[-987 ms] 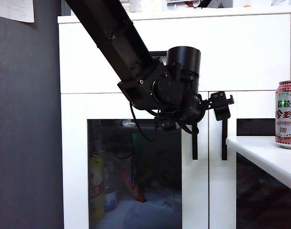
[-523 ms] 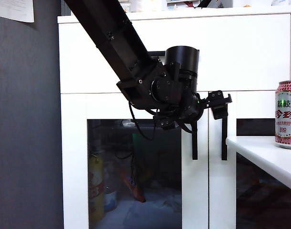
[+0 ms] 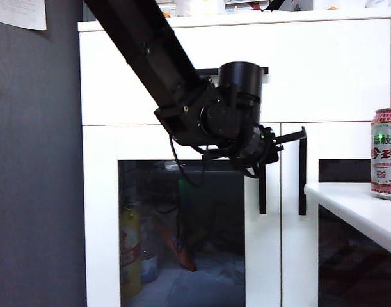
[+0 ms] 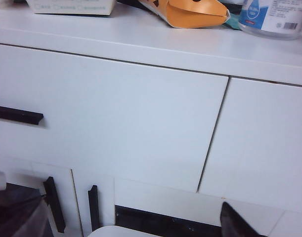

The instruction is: Open the left door of the white cabinet, pick up a can of beverage from the table on the right, place it inside the cabinet, and finally close the cabinet door.

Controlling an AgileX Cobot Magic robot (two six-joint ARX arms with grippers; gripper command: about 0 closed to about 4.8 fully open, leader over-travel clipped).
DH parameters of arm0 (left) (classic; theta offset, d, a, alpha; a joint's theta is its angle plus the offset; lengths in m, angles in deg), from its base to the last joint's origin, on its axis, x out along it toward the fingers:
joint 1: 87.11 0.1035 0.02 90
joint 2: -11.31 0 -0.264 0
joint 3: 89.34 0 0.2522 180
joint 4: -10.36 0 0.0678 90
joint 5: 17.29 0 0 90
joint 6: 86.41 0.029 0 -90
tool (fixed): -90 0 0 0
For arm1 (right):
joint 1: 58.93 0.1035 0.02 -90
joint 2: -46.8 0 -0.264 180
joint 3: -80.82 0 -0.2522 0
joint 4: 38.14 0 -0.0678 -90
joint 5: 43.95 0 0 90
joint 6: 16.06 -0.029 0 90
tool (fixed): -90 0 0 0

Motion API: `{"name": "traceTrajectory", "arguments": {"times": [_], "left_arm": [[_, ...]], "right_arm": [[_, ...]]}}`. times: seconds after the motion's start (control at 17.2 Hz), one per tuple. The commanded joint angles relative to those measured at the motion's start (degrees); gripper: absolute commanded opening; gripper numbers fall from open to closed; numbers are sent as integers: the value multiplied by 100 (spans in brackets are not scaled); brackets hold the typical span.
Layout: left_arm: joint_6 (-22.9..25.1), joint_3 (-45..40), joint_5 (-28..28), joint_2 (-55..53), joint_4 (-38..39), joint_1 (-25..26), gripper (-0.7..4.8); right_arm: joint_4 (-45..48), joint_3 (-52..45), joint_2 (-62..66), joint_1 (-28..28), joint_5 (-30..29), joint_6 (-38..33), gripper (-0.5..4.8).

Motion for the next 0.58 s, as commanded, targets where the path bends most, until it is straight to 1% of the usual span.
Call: {"name": "traceTrajectory", "arguments": {"times": [0.06,0.23,0.29,0.35,0.41,0.46,0.58], "left_arm": [[-4,61,-258,22,-160,2,-6],[-9,63,-280,24,-210,2,-3],[-7,63,-280,24,-210,0,35],[-9,63,-280,26,-210,-11,225],[-7,63,-280,24,-205,-20,367],[-7,63,-278,24,-205,-35,381],[-7,83,-232,24,-205,-44,380]], "right_arm": [[79,11,-17,0,17,9,479],[68,11,-20,0,22,9,479],[63,11,-20,0,31,9,479],[61,11,-22,0,31,9,479],[61,11,-22,0,31,9,479],[59,11,-22,0,31,9,479],[59,11,-24,0,31,11,479]]}}
